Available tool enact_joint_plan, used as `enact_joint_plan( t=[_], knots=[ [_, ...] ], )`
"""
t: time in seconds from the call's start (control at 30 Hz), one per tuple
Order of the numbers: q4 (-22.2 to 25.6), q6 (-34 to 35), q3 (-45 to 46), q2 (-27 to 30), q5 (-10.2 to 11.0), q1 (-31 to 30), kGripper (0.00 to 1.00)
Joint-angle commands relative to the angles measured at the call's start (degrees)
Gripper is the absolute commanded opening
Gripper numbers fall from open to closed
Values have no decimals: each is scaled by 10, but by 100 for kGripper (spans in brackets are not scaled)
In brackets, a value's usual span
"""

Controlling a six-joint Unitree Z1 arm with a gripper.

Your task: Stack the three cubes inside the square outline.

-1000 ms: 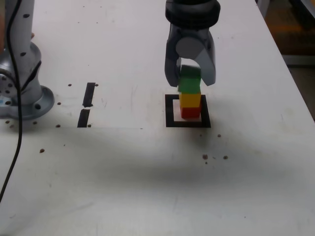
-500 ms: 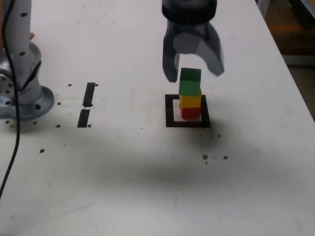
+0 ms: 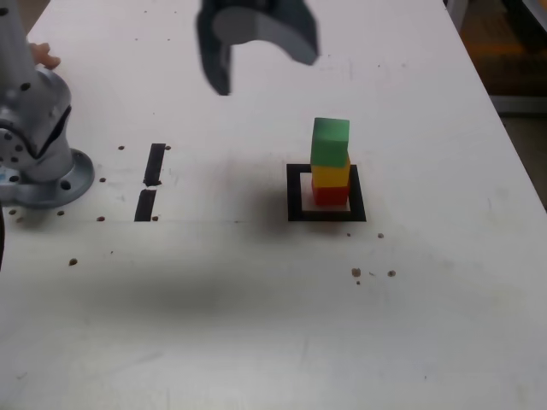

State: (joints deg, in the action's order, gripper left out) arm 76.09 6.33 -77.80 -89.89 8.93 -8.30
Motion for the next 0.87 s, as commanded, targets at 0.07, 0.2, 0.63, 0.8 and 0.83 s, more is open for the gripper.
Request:
enact_joint_plan(
  t=[0.07,0.2,0.63,0.8,0.83],
  knots=[
    [-33,11,65,34,3,9,100],
    [-69,13,124,60,4,17,100],
    [-213,18,289,85,-30,40,100],
    [-247,19,321,80,-41,43,100],
    [-250,19,326,78,-42,43,100]
  ],
)
